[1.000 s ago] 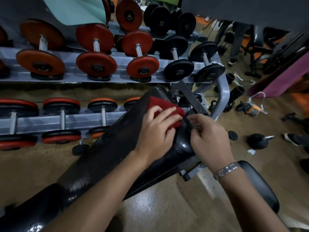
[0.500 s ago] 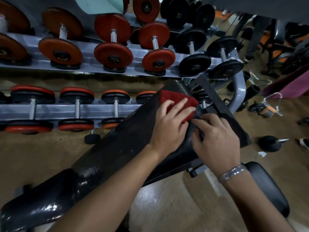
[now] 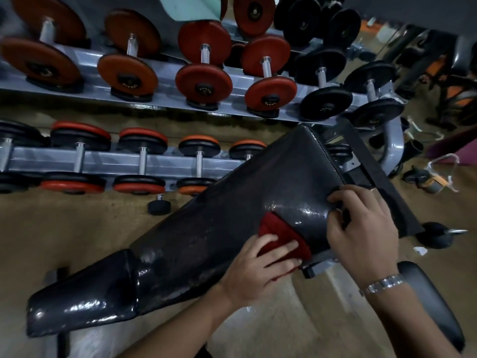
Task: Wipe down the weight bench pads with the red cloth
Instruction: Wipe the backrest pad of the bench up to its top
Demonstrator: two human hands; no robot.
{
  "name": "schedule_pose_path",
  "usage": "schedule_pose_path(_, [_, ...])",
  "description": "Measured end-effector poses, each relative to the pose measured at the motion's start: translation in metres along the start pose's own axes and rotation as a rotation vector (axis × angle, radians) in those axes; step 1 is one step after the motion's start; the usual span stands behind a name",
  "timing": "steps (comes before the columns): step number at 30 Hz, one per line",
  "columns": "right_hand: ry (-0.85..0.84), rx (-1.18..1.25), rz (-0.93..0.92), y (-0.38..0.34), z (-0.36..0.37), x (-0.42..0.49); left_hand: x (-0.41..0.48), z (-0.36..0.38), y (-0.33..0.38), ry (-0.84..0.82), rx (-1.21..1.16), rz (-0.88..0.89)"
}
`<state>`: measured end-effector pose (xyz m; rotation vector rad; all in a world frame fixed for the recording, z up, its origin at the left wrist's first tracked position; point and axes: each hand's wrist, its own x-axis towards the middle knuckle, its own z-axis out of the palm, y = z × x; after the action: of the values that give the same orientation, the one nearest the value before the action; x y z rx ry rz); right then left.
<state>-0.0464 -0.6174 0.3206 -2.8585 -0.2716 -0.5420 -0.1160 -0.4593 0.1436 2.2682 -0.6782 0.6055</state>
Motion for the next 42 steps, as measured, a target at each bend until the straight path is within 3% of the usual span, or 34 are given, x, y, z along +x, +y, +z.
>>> schedule_pose_path(8, [0.029,0.082,-0.191,-0.033,0.01,-0.031,-0.064,-0.011,-0.026,-0.195,0.047,-0.067])
schedule_pose_path(13, [-0.015,0.152,-0.253,-0.058,0.023,-0.055,-0.096,-0.024,-0.031,-0.399,0.142,-0.116])
schedule_pose_path(19, [-0.137,0.139,-0.258,-0.073,0.036,-0.077,-0.136,-0.043,-0.043,-0.711,0.009,-0.407])
schedule_pose_path(24, [-0.271,-0.053,-0.268,-0.073,0.054,-0.083,-0.145,-0.049,-0.05,-0.77,-0.007,-0.433])
schedule_pose_path(29, [-0.468,-0.239,-0.273,-0.072,0.072,-0.09,-0.158,-0.049,-0.059,-0.868,0.177,-0.248])
schedule_pose_path(33, [-0.5,-0.306,-0.289,-0.071,0.079,-0.097,-0.171,-0.053,-0.068,-0.944,0.244,-0.189])
schedule_pose_path(38, [-0.456,-0.319,-0.315,-0.069,0.081,-0.096,-0.184,-0.058,-0.074,-0.931,0.215,-0.275])
schedule_pose_path(42, [-0.42,-0.314,-0.319,-0.068,0.082,-0.093,-0.18,-0.071,-0.074,-0.919,0.15,-0.455])
